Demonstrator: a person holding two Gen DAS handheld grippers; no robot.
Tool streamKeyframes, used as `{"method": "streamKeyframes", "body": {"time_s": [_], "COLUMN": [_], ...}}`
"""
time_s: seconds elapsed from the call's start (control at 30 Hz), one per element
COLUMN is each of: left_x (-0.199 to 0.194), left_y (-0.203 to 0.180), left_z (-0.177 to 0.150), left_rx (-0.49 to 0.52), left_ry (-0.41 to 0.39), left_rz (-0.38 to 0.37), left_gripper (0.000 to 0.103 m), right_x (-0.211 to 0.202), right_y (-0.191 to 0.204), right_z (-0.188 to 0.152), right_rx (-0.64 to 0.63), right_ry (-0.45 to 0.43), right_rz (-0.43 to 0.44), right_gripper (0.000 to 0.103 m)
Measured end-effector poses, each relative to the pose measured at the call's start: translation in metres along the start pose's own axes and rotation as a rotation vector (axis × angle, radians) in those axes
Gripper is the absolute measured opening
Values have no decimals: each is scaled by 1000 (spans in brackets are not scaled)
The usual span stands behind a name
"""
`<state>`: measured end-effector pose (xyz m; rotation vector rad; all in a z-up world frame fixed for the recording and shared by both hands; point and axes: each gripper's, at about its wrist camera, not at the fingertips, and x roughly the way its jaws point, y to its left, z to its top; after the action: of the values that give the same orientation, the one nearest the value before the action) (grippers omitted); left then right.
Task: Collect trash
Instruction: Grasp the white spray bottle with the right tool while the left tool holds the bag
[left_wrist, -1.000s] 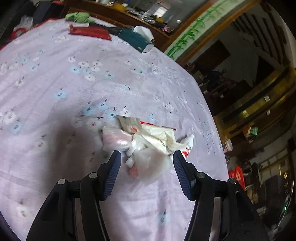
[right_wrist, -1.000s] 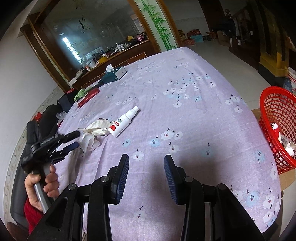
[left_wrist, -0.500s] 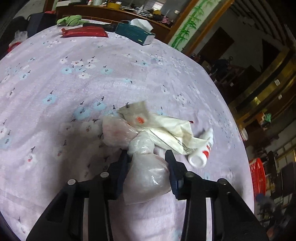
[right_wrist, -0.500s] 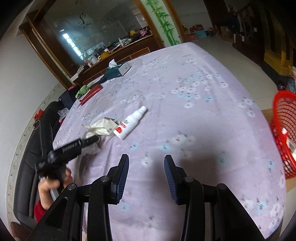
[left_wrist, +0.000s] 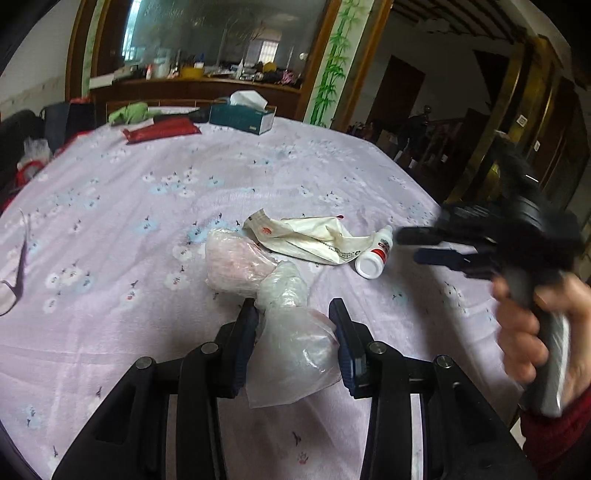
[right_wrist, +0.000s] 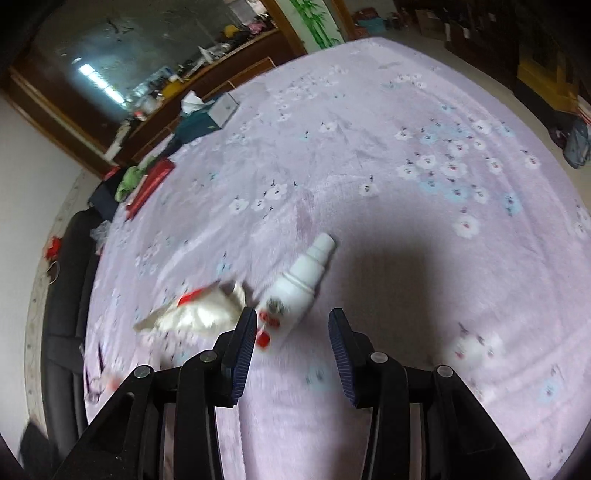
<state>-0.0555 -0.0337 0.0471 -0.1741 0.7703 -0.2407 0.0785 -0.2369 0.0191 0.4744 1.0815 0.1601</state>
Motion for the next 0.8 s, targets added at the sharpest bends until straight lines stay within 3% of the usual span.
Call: {"method": "streamKeyframes", "body": {"time_s": [0.27, 0.8], "left_x": [-3, -10], "left_y": [5, -25], "left_z": [-7, -18], "left_rx": [7, 63], "left_ry": [-16, -40], "left_rz": [1, 11], "left_gripper": [38, 38], "right_x": [29, -12], "right_y": [26, 21], "right_z": [-1, -59], "right_rx": [-66, -375], "right_ry": [21, -21], "right_rz": [-94, -207], "right_gripper": [37, 36]}}
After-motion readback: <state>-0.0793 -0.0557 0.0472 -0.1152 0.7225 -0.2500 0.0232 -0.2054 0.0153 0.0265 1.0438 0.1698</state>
